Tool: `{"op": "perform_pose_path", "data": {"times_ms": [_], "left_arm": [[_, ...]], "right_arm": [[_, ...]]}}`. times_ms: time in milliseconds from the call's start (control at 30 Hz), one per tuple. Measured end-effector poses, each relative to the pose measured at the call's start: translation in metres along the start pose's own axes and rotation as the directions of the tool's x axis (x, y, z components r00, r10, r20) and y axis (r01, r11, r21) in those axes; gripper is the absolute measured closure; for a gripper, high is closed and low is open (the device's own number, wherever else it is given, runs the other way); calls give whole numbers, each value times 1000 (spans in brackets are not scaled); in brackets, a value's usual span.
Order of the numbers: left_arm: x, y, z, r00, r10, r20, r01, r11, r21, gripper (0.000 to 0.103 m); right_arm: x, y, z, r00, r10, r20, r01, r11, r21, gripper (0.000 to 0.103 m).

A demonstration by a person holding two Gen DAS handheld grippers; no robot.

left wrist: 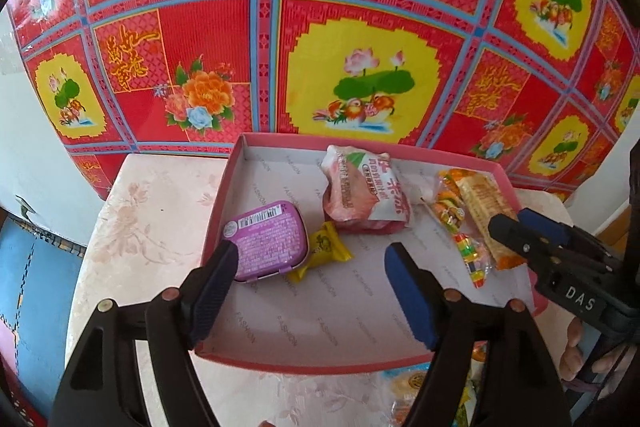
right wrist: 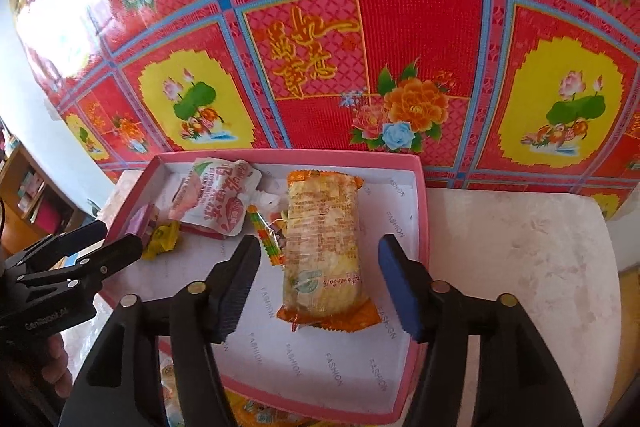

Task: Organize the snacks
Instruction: 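Open both grippers to drop the tin and cracker pack in the tray, then move the left gripper to the clear blue-edged pastry packet and close on it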

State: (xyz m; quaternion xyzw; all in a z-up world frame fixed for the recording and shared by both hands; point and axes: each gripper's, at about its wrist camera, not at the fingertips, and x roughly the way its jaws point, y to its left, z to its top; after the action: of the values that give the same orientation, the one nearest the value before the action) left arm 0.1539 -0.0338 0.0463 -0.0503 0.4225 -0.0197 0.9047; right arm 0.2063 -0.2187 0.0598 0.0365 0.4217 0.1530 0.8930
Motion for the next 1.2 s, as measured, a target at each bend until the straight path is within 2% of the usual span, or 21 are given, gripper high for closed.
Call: {"op": "perform_pose_path", "data": {"times_ms": [167,267,467,1000,1200], "left_arm": [[-11,12,-5,1000,-25,-18,25,1000,-15,24],[-19,13,-8,999,-31,-34,30,999,-20,24],[-35,8,-13,997,-62,-35,61,998,-19,24],[-46,-1,-38,995,-72,-68,71,997,-11,24],[-46,-11,-47,994,-67,-83,70,997,24,24]], "right_arm": [[-16,-1,-3,1000,-6,25,6,1000,3,37],[-28,-4,-6,999,8,41,-10,999,36,30],[-48,-3,-18,998,28,60,-32,998,61,29],[-68,-5,-59,1000,15,-15,-14,997,75,29],[-69,-7,-74,999,2,-47,1,997,77,29]]}}
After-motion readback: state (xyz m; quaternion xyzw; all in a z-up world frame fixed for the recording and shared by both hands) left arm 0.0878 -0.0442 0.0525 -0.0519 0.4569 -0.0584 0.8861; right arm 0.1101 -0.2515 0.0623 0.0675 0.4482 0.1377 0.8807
